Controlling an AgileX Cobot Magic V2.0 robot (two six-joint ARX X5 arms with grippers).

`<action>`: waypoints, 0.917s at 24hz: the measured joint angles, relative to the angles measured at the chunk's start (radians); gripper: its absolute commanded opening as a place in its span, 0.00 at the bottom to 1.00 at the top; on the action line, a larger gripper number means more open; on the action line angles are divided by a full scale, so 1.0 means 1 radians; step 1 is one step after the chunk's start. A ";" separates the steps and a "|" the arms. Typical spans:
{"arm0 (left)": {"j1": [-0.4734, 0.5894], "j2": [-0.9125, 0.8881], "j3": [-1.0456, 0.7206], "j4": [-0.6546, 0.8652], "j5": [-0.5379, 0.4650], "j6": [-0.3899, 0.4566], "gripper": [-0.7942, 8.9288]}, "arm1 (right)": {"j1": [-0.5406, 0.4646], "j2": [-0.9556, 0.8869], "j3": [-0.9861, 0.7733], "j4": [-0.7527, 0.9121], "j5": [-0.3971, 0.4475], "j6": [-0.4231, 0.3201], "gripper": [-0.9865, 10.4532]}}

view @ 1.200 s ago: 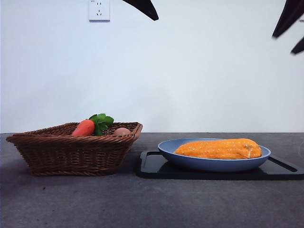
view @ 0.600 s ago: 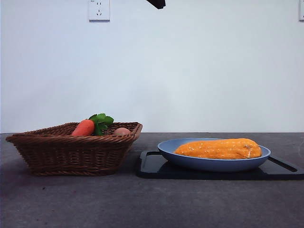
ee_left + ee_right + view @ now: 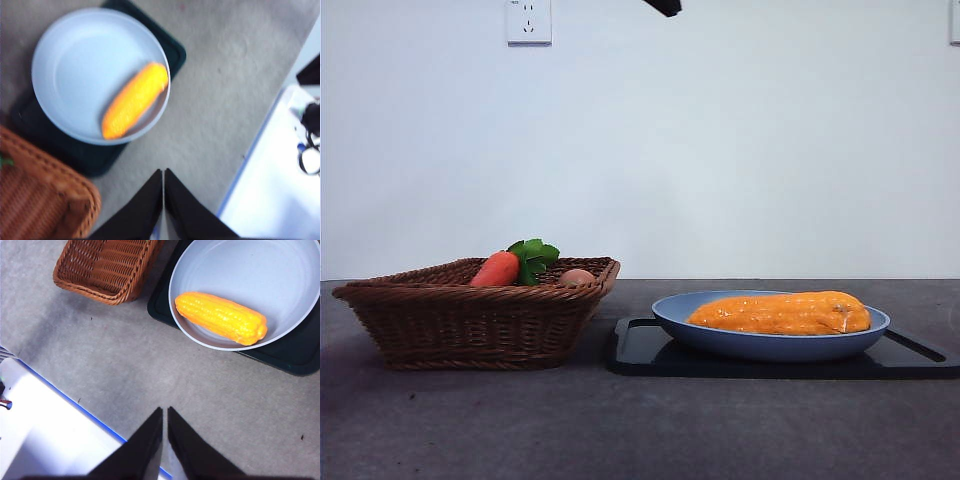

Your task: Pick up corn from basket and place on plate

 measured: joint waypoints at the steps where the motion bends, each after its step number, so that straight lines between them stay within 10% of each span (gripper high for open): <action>1: 0.000 0.000 0.000 0.020 0.000 0.000 0.09 | 0.000 0.000 0.000 0.000 0.000 0.000 0.09; 22: 0.135 -0.073 0.000 0.457 -0.002 0.059 0.09 | 0.000 0.000 0.000 0.000 0.000 0.000 0.09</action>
